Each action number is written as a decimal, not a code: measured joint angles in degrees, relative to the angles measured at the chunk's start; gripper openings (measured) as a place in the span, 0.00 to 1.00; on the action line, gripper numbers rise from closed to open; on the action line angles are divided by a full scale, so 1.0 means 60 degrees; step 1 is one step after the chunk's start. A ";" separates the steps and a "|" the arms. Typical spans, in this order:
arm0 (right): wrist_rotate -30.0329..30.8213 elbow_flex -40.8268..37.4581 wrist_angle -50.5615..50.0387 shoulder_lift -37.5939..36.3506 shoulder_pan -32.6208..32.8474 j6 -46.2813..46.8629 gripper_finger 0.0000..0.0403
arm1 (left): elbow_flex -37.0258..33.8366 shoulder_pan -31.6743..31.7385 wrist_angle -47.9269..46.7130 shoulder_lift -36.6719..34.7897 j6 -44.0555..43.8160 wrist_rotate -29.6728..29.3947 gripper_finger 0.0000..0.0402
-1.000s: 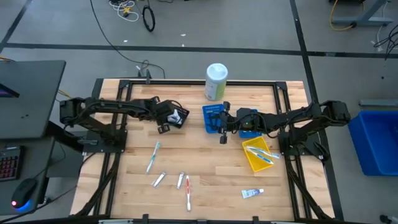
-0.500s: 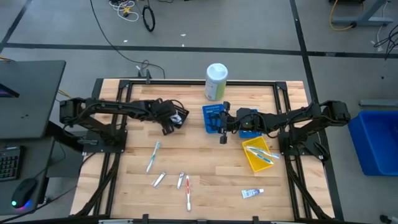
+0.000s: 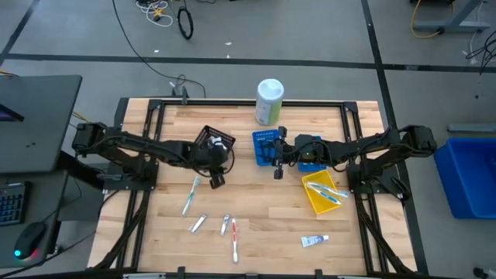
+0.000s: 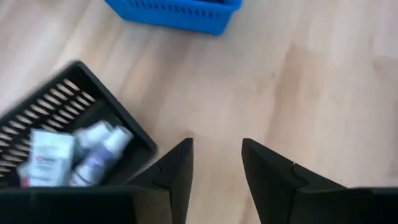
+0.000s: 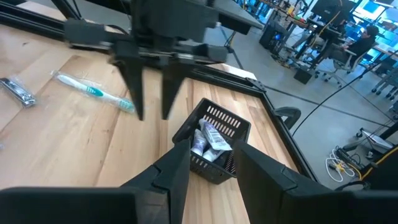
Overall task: Pick & Place Travel size toiletries
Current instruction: Put the nail cutter into the right blue basket
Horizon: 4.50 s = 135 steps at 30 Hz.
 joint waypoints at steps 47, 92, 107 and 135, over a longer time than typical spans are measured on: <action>-0.0004 0.0000 0.0016 0.0000 0.0002 0.0353 0.33 | -0.0102 -0.4535 0.0894 0.1404 -0.7516 0.0991 0.35; -0.0011 -0.0004 0.0062 0.0000 0.0022 0.1092 0.34 | 0.0193 -0.5039 -0.0607 0.2677 -0.6712 0.0188 0.14; -0.2785 -0.0004 0.0293 0.0000 -0.0250 0.1260 0.37 | 0.1450 -0.3201 -0.0189 0.0516 -0.3737 -0.7492 0.17; -0.4510 0.0000 0.2455 0.0728 -0.0954 0.3233 0.63 | 0.1453 -0.0457 0.6411 0.0700 0.2862 -0.1594 0.17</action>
